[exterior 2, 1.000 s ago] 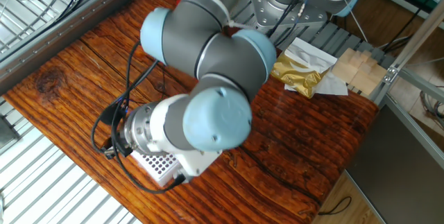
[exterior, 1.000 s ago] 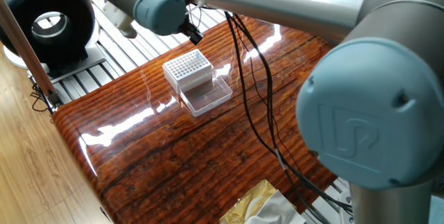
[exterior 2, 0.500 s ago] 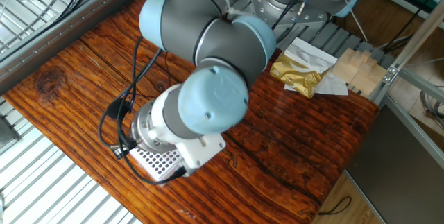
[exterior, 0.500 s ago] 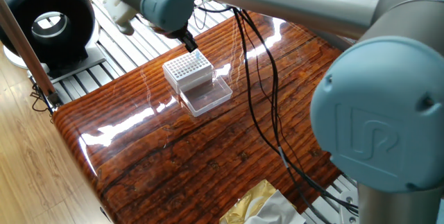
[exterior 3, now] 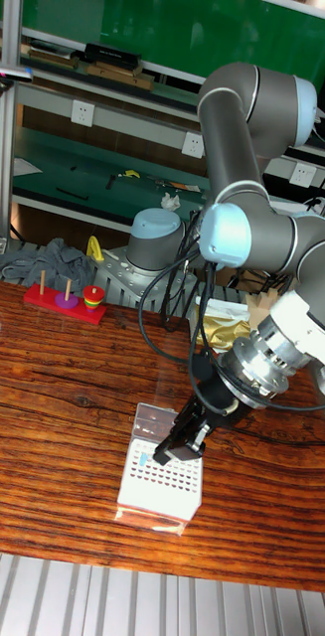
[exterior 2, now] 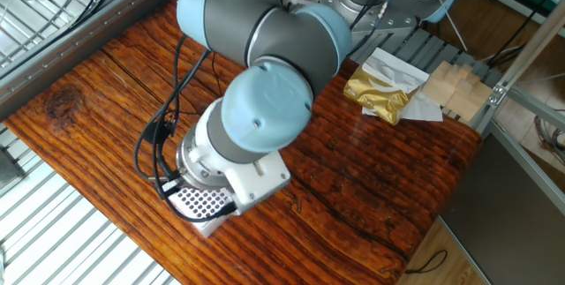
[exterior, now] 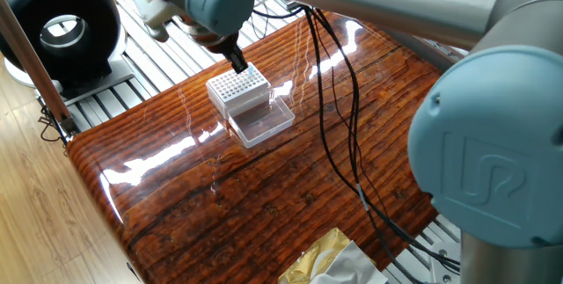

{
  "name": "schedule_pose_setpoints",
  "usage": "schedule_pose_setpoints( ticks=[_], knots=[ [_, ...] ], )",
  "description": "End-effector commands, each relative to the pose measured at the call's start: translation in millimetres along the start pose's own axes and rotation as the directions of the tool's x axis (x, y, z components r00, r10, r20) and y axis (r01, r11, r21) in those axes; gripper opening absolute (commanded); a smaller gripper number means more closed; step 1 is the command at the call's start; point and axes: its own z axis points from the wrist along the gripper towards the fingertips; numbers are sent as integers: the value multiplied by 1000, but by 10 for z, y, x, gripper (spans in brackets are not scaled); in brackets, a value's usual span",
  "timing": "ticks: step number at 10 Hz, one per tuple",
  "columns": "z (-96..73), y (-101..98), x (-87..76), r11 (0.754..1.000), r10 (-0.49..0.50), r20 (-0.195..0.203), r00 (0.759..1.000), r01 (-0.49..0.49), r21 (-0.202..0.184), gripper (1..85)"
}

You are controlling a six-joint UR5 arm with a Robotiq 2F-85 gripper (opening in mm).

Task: Insert a medium pipette tip into the holder for medium pipette tips

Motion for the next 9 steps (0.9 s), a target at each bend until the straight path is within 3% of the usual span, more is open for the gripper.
schedule_pose_setpoints(
  ticks=[1, 5, 9],
  knots=[
    [-75, 193, -249, 994, 91, 88, 992, -84, -75, 180],
    [-286, 281, -515, 983, 166, 106, 980, -155, -99, 150],
    [-291, 281, -525, 980, 181, 105, 978, -170, -100, 100]
  ],
)
